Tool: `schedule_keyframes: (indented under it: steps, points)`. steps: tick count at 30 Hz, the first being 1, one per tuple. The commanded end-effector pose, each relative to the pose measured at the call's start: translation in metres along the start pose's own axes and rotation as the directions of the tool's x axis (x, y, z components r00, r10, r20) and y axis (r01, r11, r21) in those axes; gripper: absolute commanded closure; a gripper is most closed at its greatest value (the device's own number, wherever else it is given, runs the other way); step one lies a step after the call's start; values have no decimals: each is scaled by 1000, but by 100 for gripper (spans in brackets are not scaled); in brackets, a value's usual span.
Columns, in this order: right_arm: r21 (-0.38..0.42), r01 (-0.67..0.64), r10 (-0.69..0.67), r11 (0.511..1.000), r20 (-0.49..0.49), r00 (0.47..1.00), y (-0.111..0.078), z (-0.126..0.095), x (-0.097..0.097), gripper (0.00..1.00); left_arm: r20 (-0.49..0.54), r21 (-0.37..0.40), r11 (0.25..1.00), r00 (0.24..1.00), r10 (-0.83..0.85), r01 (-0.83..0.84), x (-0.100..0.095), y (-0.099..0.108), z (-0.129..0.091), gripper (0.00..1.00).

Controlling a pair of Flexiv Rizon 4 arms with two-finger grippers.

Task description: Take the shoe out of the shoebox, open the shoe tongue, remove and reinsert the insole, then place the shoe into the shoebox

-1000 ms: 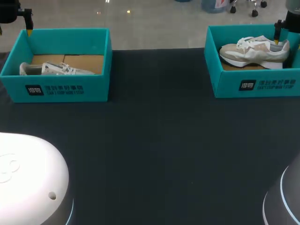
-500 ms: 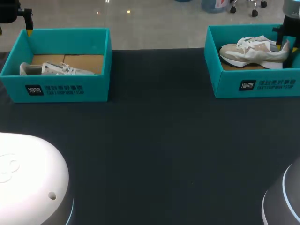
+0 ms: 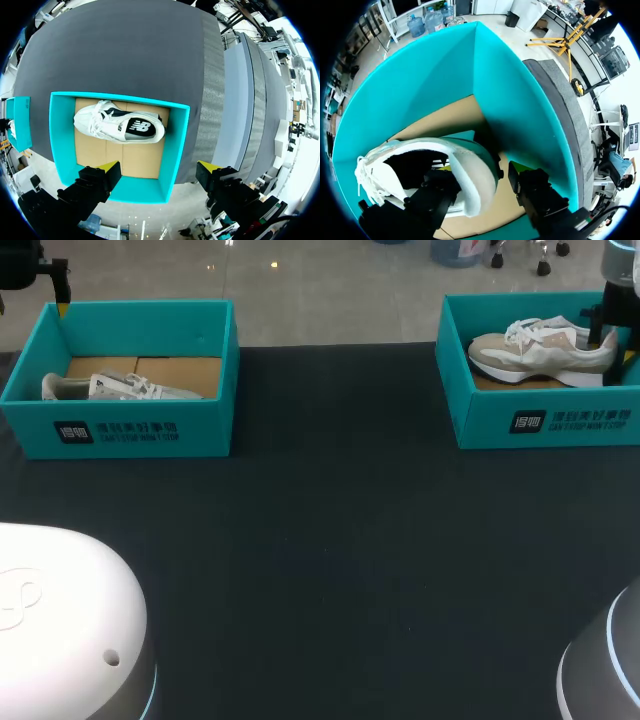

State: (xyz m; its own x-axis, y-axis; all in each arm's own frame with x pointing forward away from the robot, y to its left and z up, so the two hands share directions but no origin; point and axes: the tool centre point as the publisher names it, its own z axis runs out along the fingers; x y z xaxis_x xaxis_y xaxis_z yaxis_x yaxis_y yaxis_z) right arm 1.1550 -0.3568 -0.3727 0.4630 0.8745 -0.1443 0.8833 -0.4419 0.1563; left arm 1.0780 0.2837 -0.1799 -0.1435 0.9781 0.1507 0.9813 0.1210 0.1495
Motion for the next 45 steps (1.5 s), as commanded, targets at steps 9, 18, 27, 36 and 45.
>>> schedule_keyframes:
  steps: [9, 18, 27, 36, 45]
  points:
    - [44, -4, 2, 999, 32, 999, 6, 28, 2, 74, -3, 0, 1000, 1000, 0, 0, 0, 0, -1, 0]
    - [31, -24, 22, 999, 50, 998, 5, 14, -3, 100, -3, 0, 1000, 1000, 0, 0, 0, 0, -1, 0]
    - [18, -41, 41, 999, 35, 999, -4, -39, -13, 100, -3, 0, 1000, 1000, 0, 0, 0, 0, -1, 0]
    - [-17, -8, 8, 1000, 39, 999, -22, -94, -19, 100, -3, 0, 1000, 1000, 0, 0, 0, 0, -1, 0]
    - [-74, 32, -31, 997, 12, 999, -33, -152, -20, 100, -3, 0, 1000, 1000, 0, 0, 0, 0, -1, 0]
